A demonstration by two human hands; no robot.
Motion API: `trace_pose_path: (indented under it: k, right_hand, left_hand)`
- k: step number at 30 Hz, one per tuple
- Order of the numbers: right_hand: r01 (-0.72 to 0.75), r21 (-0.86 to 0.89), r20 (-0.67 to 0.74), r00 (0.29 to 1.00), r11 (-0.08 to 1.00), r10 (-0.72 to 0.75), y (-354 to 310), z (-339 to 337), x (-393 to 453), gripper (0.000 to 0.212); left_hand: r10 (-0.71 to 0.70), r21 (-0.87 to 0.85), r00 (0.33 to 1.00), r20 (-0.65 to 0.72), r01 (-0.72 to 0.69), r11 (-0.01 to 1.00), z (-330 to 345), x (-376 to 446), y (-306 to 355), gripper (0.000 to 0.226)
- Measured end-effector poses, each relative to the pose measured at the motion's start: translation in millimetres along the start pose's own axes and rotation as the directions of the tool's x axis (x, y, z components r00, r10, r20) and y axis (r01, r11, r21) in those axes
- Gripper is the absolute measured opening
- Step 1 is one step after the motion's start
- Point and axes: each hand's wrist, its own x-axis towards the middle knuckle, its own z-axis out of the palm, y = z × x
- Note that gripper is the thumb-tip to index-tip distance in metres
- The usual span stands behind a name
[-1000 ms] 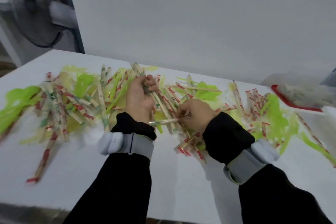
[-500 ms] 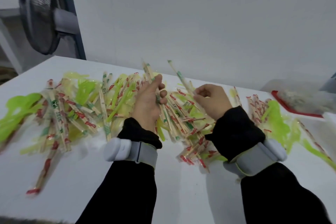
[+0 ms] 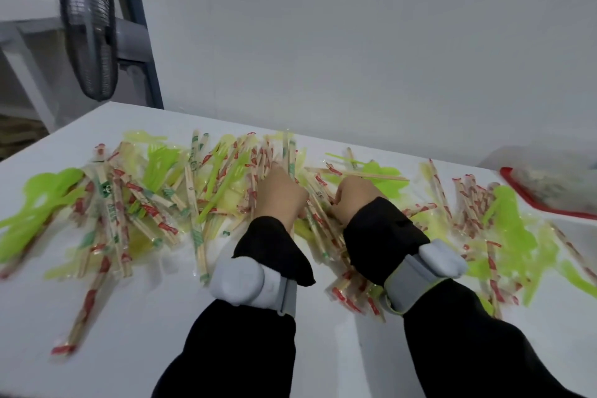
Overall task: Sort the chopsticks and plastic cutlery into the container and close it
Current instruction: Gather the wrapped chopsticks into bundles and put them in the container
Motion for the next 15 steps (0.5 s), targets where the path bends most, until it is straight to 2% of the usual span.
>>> trace_pose_path:
  k: [1,2,4,6,7,9,11,12,15]
  right_hand:
    - [0.007,-0.026,-0.003,1.000,1.000,-0.007,0.0,-1.6,0.3,0.006]
    - [0.009,-0.047,-0.010,1.000,0.999,-0.009,0.3,-3.1,-0.1,0.009]
    - [-0.016,-0.062,-0.024,1.000,0.998,0.015,3.5,-5.3,-1.2,0.017]
    - [-0.055,-0.026,-0.029,0.998,0.998,0.054,9.9,-7.6,-1.2,0.026]
    - [-0.079,0.011,-0.022,0.997,0.997,0.079,13.9,-9.8,-1.1,0.026]
    - [-0.114,0.112,-0.013,0.993,0.987,0.116,21.9,-17.4,-1.9,0.014]
    - [-0.121,0.231,-0.044,0.990,0.965,0.135,29.3,-26.8,-4.7,0.011]
    - [-0.108,0.301,-0.068,0.989,0.948,0.134,32.3,-30.5,-6.3,0.012]
    - [-0.032,0.528,-0.135,0.983,0.848,0.121,32.0,-36.3,-8.7,0.007]
  left_hand:
    - [-0.002,0.080,1.000,0.003,0.001,0.997,0.5,-0.9,1.3,0.016]
    - [0.005,0.139,1.000,-0.005,-0.004,0.990,1.2,-2.1,2.3,0.010]
    - [0.032,0.230,0.999,-0.003,-0.030,0.973,5.4,-3.3,2.4,0.025]
    - [0.064,0.259,0.998,0.013,-0.065,0.964,9.9,-4.1,3.4,0.013]
    - [0.069,0.248,0.997,0.041,-0.077,0.966,11.3,-4.4,4.7,0.015]
    - [0.069,0.154,0.991,0.115,-0.087,0.984,11.6,-6.2,7.5,0.048]
    - [0.030,0.028,0.988,0.148,-0.035,0.999,9.6,-5.7,9.8,0.067]
    - [0.012,0.016,0.988,0.153,-0.014,1.000,8.7,-6.6,11.3,0.068]
    - [0.023,0.148,0.990,0.137,-0.044,0.988,9.4,-9.7,11.3,0.045]
